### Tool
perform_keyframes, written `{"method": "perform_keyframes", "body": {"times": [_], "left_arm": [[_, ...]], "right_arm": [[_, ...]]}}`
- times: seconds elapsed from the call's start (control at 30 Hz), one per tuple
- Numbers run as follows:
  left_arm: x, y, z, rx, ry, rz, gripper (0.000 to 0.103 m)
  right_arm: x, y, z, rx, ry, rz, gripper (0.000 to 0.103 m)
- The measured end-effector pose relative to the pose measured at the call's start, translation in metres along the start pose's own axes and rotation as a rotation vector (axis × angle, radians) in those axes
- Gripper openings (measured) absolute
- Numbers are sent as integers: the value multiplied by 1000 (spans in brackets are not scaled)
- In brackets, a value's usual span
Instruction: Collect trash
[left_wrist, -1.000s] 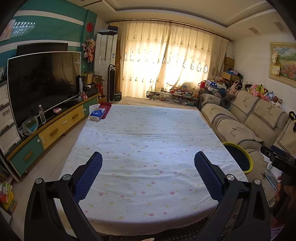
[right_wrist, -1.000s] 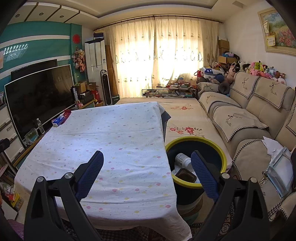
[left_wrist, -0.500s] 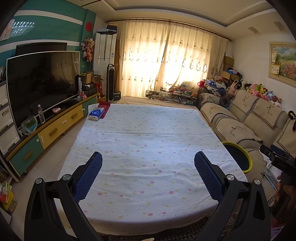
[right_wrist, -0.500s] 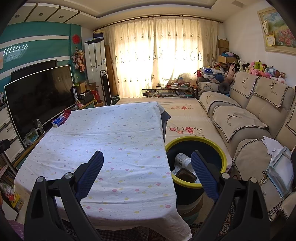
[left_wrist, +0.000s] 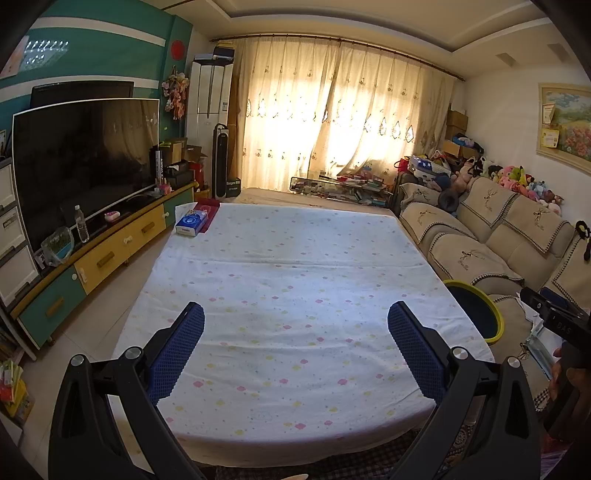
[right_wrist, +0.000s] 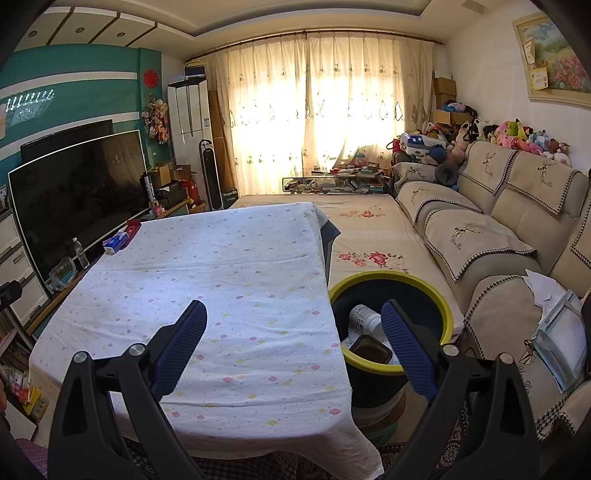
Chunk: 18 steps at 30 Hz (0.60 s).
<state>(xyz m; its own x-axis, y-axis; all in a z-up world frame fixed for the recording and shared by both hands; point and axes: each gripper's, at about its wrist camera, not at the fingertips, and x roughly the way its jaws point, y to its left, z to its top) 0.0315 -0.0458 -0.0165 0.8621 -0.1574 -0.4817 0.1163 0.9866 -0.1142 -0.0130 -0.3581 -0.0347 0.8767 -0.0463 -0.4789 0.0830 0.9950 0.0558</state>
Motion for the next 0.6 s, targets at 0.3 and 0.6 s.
{"method": "perform_keyframes", "body": {"times": [0.3, 0.6], "left_arm": [[4, -1, -3, -3, 10, -5, 98], [7, -2, -4, -2, 23, -4, 98]], "right_arm": [[3, 0, 0, 7, 5, 0, 91], [4, 0, -1, 10, 6, -2, 91]]}}
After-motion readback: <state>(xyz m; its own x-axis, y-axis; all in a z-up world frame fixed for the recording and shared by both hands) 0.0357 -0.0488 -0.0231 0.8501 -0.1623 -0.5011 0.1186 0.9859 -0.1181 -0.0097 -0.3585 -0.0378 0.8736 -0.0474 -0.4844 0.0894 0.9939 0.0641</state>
